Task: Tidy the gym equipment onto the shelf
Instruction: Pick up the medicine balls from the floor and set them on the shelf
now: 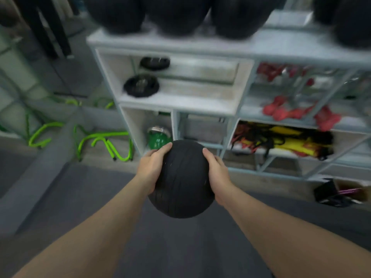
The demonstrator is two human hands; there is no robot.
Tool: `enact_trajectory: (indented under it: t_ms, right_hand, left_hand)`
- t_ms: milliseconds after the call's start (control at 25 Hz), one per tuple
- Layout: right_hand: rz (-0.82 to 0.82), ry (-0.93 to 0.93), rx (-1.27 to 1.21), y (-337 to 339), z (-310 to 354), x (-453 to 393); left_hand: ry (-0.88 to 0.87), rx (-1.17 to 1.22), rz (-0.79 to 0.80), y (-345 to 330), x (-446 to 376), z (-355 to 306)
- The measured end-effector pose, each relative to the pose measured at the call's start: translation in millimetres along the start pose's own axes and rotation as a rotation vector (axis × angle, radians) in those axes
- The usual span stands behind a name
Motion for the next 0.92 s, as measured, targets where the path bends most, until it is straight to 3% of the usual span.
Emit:
enact_trajectory:
  t_ms: [240,400,600,920]
  right_hand:
    - [-0.146,0.291,0.014,70,259,102]
    - [-0.224,0.433,0.060,129,385,143]
    - [-0.257,0.475,0.067,217,479,118]
    - [-0.270,0.457,0.077,313,558,-3]
  left_hand:
    - [-0.290,-0.069,0.188,-110,97,-259]
    - [-0.394,-0.056,0.280,-190,130,-369]
    - [-0.394,-0.027,0.325,-297,99,-440]
    - [-0.402,-0.073,0.318,-422,-18,-501]
Point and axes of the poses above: each hand's wrist, its own x-axis away from the middle knuckle, its own y-axis out of the back of the hand, z = x × y, the point moved 10 cm from there along -x, towards the middle knuckle, and after that the axes turned 11 degrees about z, right-handed, at the moved point
